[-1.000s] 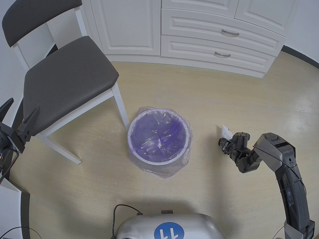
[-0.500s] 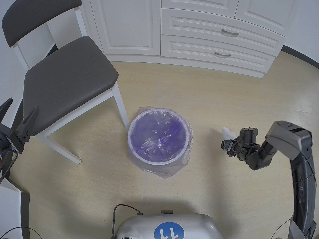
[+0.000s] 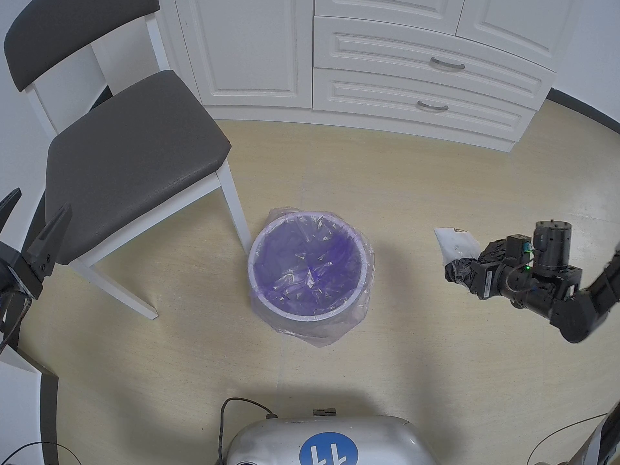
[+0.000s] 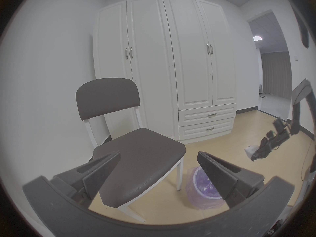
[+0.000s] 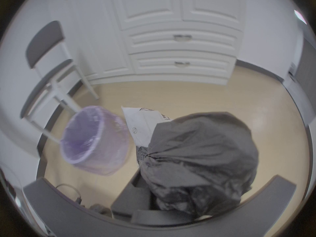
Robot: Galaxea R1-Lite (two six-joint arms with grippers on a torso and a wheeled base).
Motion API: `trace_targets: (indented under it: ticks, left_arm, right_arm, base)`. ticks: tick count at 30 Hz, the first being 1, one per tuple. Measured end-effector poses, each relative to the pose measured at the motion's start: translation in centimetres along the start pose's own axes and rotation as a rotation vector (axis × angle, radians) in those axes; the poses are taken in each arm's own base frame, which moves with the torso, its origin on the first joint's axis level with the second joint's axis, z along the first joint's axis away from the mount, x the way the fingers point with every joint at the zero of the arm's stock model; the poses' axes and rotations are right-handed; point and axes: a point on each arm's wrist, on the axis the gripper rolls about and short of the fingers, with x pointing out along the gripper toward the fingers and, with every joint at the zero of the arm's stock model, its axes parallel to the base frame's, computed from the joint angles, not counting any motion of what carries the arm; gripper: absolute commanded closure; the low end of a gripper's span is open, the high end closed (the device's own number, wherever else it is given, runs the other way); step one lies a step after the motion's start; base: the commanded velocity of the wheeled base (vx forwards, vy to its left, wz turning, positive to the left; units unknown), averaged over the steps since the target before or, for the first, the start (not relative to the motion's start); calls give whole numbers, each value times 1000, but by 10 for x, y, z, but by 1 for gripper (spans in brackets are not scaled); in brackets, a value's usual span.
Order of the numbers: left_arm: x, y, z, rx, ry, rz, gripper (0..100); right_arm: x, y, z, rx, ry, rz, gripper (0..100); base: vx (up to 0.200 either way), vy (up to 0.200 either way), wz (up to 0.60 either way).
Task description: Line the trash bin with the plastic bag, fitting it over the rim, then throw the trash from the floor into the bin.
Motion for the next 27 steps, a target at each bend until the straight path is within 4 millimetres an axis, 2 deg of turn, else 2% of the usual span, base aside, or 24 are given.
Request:
trace_targets:
  ticks: [3,6,12,16,19,22,27]
  left_arm:
    - [0,0,0,7,-3,-2,0]
    - [-1,-1,1,15,-5,-5,0]
    - [-2,-2,1,19,-9,-15,0]
    - [-3,-2,2,19,-16,-18,0]
    - [-4,-2,2,19,-19,-19,0]
    - [-4,-2,3,19,-21,-19,0]
    - [-5,-2,3,19,-26,-19,0]
  right_arm:
    - [-38,20,1,-102,-24,84,100]
    - [-66,42,-1,-190,-55,173,100]
    - [-98,78,-5,-271,-100,258,100]
    - [-104,99,-8,-236,-99,306,100]
    - [-100,115,-3,-129,-99,327,100]
    - [-91,133,8,-19,-114,322,100]
    - [-64,165,21,153,-81,310,100]
  base:
    - [0,0,0]
    - [0,0,0]
    - [0,0,0]
    - [0,0,0]
    - [0,0,0]
    - [0,0,0]
    - [0,0,0]
